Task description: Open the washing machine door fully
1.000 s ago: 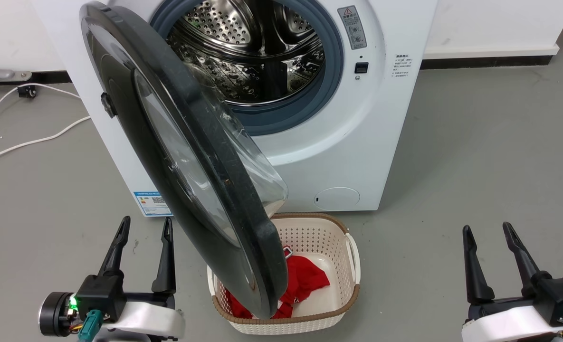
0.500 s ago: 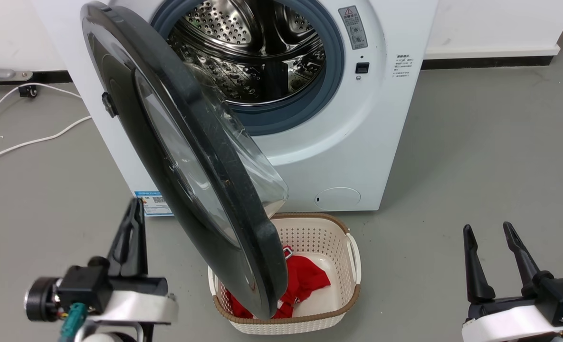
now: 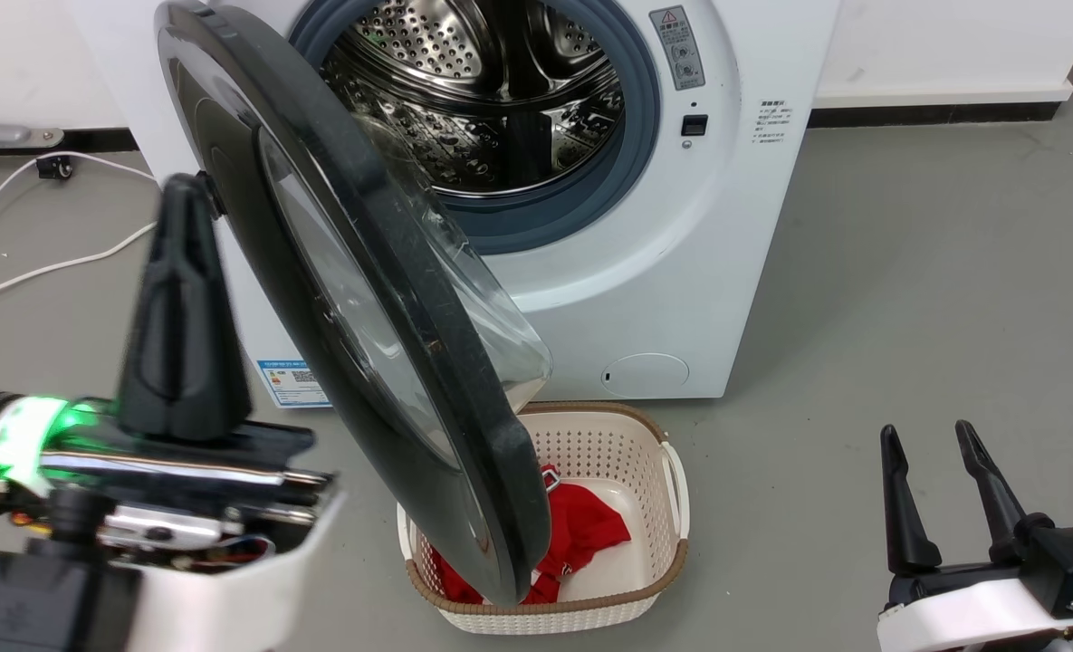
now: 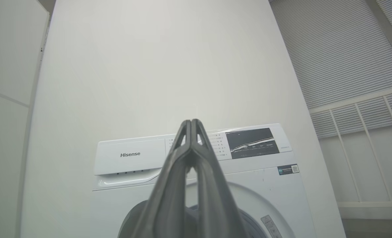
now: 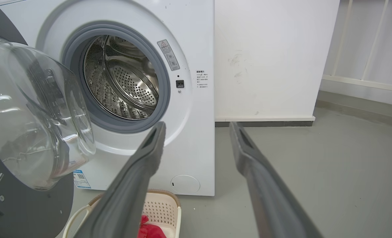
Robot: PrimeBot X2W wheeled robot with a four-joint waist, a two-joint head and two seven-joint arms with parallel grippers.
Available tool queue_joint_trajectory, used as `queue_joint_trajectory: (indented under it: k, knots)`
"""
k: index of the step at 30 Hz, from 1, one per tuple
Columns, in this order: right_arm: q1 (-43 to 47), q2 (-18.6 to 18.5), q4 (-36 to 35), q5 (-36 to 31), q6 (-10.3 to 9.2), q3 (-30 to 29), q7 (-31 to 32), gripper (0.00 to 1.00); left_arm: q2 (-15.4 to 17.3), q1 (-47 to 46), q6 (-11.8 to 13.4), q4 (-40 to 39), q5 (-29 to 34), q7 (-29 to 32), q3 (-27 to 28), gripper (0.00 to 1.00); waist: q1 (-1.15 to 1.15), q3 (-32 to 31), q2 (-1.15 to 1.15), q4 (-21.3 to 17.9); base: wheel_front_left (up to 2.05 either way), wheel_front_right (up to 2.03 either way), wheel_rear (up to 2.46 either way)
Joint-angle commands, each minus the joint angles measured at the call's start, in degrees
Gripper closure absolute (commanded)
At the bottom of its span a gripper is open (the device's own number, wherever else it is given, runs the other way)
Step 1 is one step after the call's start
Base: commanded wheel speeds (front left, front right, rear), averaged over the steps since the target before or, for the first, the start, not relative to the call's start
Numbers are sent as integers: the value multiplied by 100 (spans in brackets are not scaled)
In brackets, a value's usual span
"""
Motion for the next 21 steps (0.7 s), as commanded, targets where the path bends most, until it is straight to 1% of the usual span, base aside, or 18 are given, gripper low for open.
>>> queue_joint_trajectory:
  k: [1,3,6,9,11,14,17,21]
  knots:
    - [-39,20,17,32,-4,5,-10,0,0,-1,-14,-35,-23,-7,-94,100,0,-2,0,-7,0,0,0]
    - [-31,20,29,58,-4,0,-10,0,13,122,-50,-83,-81,-7,-516,100,0,-6,0,-12,0,0,0]
    - [-6,19,45,69,-4,2,-11,0,88,305,-81,57,-186,-5,-1279,100,0,-17,0,-19,0,0,0]
    - [3,20,67,89,-4,-3,-11,0,192,505,-88,373,-348,-5,-1999,100,0,-28,0,-16,0,0,0]
    - [-3,19,81,99,-4,7,-10,0,304,646,-90,661,-436,-6,-2310,100,0,-33,0,-19,0,0,0]
    - [-4,19,109,117,-4,35,-10,0,420,886,-86,1154,-491,-9,-2544,100,0,-44,0,-26,0,0,0]
    - [19,19,149,160,-4,59,-10,0,503,1135,-86,1670,-542,-10,-2578,100,0,-48,0,-32,0,0,0]
    - [57,20,204,210,-4,72,-10,0,514,1297,-86,2320,-590,-10,-2686,100,0,-42,0,-5,0,0,0]
